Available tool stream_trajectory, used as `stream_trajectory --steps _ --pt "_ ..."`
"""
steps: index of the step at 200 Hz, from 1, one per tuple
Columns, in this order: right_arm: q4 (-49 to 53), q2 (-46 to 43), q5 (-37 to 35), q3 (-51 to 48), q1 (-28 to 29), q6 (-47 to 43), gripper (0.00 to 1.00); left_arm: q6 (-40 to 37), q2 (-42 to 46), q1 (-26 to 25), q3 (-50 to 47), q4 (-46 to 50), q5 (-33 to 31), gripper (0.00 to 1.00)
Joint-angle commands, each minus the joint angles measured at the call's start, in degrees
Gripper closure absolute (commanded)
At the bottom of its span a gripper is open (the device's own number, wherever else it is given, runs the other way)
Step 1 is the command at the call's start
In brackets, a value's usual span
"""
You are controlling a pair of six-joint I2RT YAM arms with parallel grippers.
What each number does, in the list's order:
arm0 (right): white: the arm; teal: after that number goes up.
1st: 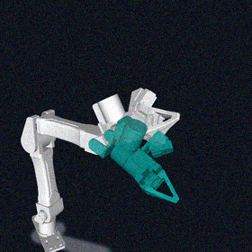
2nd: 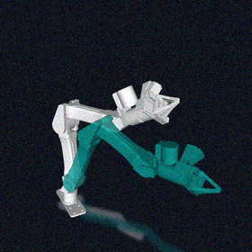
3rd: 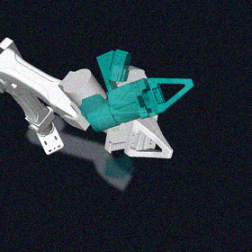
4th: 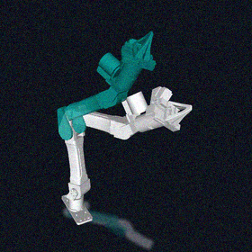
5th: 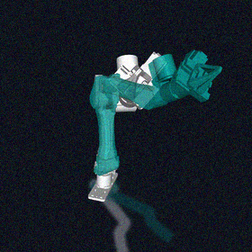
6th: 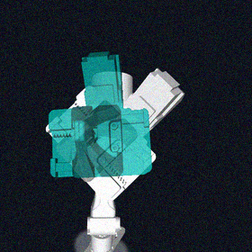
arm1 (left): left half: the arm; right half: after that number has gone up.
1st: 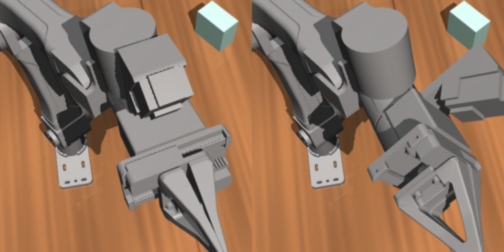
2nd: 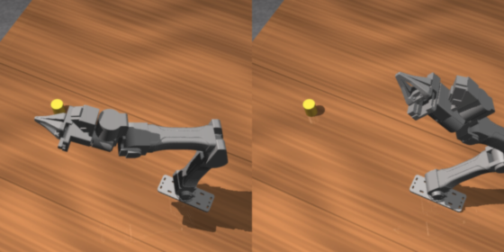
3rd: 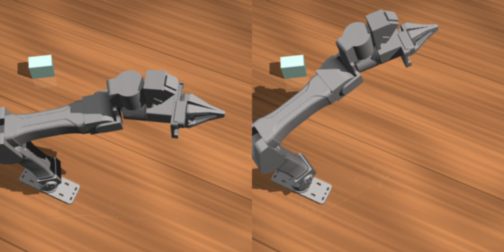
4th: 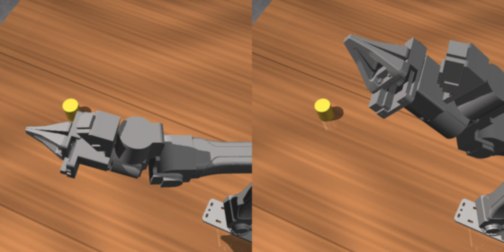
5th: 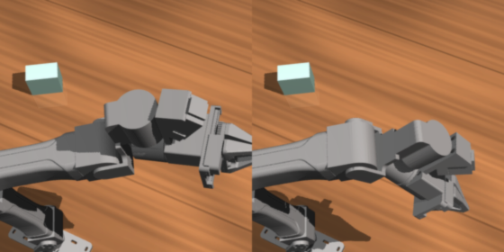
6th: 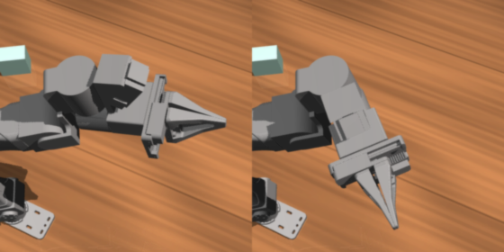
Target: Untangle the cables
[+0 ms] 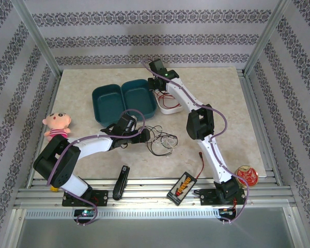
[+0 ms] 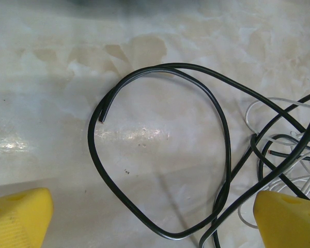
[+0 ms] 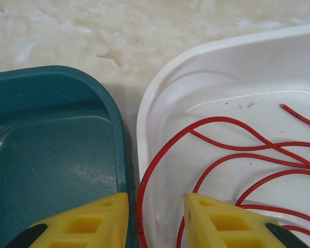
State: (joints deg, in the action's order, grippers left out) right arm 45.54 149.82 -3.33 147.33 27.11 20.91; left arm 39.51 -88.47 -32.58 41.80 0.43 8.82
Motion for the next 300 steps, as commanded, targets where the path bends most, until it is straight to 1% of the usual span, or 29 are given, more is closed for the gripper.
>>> stream_trajectory --steps 1,71,121,194,253,300 --pt "-0.20 1.26 0.96 2.09 -0.39 0.78 0.67 0.75 -0.57 0.58 -0.37 -1.83 0.27 0.01" --pt "0.51 2.23 1.57 2.78 -0.57 0.77 0.68 0.86 -0.82 0.56 -0.49 -1.96 0.24 0.01" --pt "0.16 1.71 1.61 2.96 -0.64 0.74 0.77 0.93 -0.91 0.58 -0.48 -2.03 0.25 0.01" --pt "0.52 2.57 2.45 3.11 -0.92 1.14 0.76 1.05 -0.92 0.55 -0.65 -2.38 0.32 0.01" --pt "0.46 2.67 2.83 3.13 -1.01 1.24 0.79 1.03 -0.92 0.55 -0.70 -2.30 0.28 0.01" --pt "1.49 3.28 2.45 3.19 -1.80 1.68 0.79 0.99 -0.98 0.58 -0.60 -2.33 0.29 0.01"
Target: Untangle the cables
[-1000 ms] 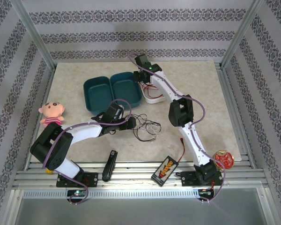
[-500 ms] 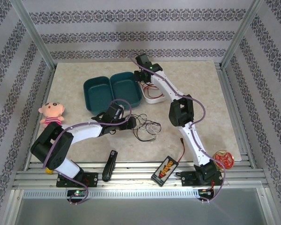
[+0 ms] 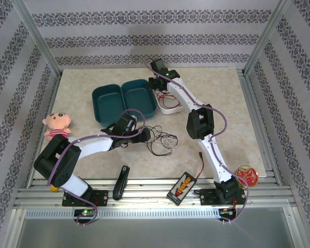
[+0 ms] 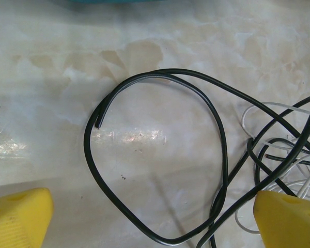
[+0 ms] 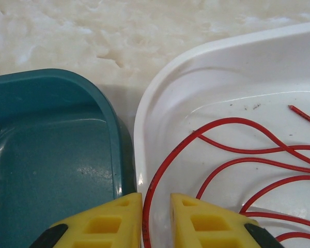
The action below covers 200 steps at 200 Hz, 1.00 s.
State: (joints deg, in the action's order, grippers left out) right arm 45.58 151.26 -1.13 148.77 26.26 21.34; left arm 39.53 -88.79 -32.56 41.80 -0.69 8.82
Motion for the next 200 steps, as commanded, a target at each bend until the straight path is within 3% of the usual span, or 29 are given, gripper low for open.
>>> stream_trajectory --steps 1,200 --pt "1.44 1.88 0.25 1.72 -0.95 1.20 0.79 0.98 -0.62 0.56 -0.59 -1.23 0.26 0.01" --pt "4.58 0.63 -0.08 -2.05 -3.76 4.20 0.85 0.63 -0.60 0.55 0.44 -0.67 0.84 0.01"
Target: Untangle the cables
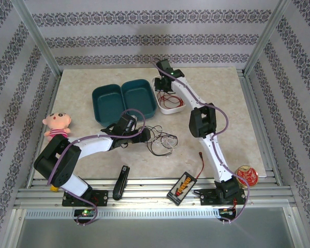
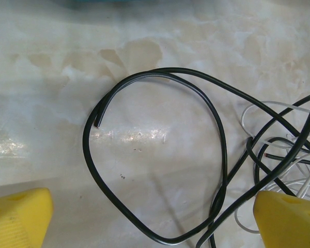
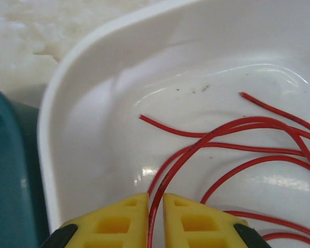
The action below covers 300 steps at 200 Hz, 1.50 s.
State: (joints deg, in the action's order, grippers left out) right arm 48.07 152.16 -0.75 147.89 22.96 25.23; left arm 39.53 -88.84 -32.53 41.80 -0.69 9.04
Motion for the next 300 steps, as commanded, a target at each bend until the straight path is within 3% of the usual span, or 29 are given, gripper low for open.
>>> stream_trajectory --steps 1,14,59,123,174,236,271,293,300 --pt "2.10 -0.36 -0.42 -1.28 -0.46 0.28 0.85 0.55 -0.55 0.49 0.46 -0.70 0.58 0.01" --pt "1.91 -1.51 0.10 -2.03 -0.37 -0.13 0.84 0.62 -0.36 0.54 0.50 -0.55 0.56 0.00" --pt "2.20 -8.37 -0.30 -5.37 0.92 -2.99 0.67 -1.14 2.56 0.54 0.90 0.81 0.17 0.00" --pt "-2.42 -22.86 -0.41 -20.97 1.82 -3.46 0.62 -3.11 6.37 0.53 1.46 1.13 0.57 0.02" --pt "-15.91 -42.61 0.81 -50.26 1.59 -0.79 0.63 -9.92 3.58 0.49 5.61 2.84 3.88 0.22" --pt "-23.52 -64.50 0.17 -80.45 1.92 1.97 0.58 -15.31 -3.61 0.53 11.54 6.43 8.52 0.34" --pt "-26.97 -73.70 1.13 -92.64 2.52 4.50 0.36 -17.67 -6.59 0.52 13.59 9.75 8.45 0.44" --pt "-29.52 -77.74 1.78 -98.23 3.13 5.75 0.15 -18.77 -8.29 0.53 14.94 10.95 9.14 0.48" --pt "-30.31 -78.75 1.85 -99.75 3.43 6.03 0.03 -18.77 -8.77 0.54 15.27 11.00 9.37 0.52"
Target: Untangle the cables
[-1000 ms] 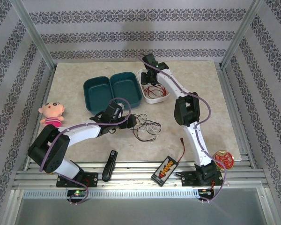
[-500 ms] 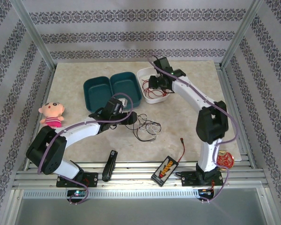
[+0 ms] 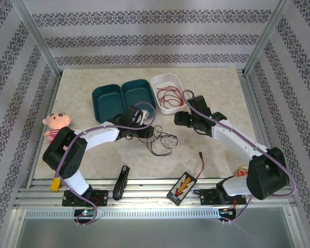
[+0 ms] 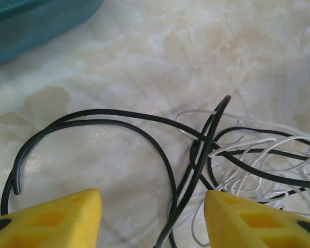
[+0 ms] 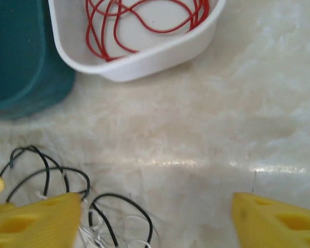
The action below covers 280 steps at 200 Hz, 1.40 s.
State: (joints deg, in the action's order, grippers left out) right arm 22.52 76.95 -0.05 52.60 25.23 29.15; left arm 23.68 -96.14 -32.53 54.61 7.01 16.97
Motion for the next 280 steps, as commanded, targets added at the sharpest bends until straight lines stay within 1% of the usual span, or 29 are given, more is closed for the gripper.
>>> stream_trajectory --steps 1,22,49,75,112,140,160,182,223,280 --pt "-4.90 -3.68 1.17 -4.67 1.19 2.17 0.02 -2.93 -1.53 0.54 2.49 3.34 1.42 0.53" --pt "-6.95 -5.79 1.80 -7.50 2.11 2.51 0.02 -2.50 -2.46 0.53 3.22 3.02 3.47 0.65" --pt "-8.85 -7.16 2.59 -8.91 2.95 2.47 0.02 -1.32 -2.84 0.45 3.16 1.65 5.96 0.77" --pt "-10.10 -7.17 3.43 -8.74 3.72 1.56 0.02 -1.70 -2.56 0.28 4.17 3.53 7.04 1.00" --pt "-12.58 -7.75 4.27 -9.35 5.80 -0.48 0.02 -2.97 2.06 0.16 6.31 6.32 6.34 1.00" --pt "-13.33 -7.37 3.96 -9.21 7.91 -1.63 0.02 -3.52 4.31 0.14 8.36 8.08 8.70 1.00" --pt "-12.44 -4.69 2.95 -8.31 9.23 -1.26 0.02 -4.06 5.20 0.03 10.08 9.72 11.31 1.00" --pt "-12.93 -1.24 2.96 -7.82 10.05 -0.22 0.02 -4.82 6.64 -0.03 11.00 10.70 12.51 1.00" --pt "-12.64 3.88 0.52 -7.09 11.57 1.24 0.02 -6.82 9.53 0.01 12.78 13.34 13.00 1.00" --pt "-10.52 10.12 -3.35 -6.92 11.25 5.09 0.02 -8.36 13.65 -0.04 14.15 15.80 12.67 1.00"
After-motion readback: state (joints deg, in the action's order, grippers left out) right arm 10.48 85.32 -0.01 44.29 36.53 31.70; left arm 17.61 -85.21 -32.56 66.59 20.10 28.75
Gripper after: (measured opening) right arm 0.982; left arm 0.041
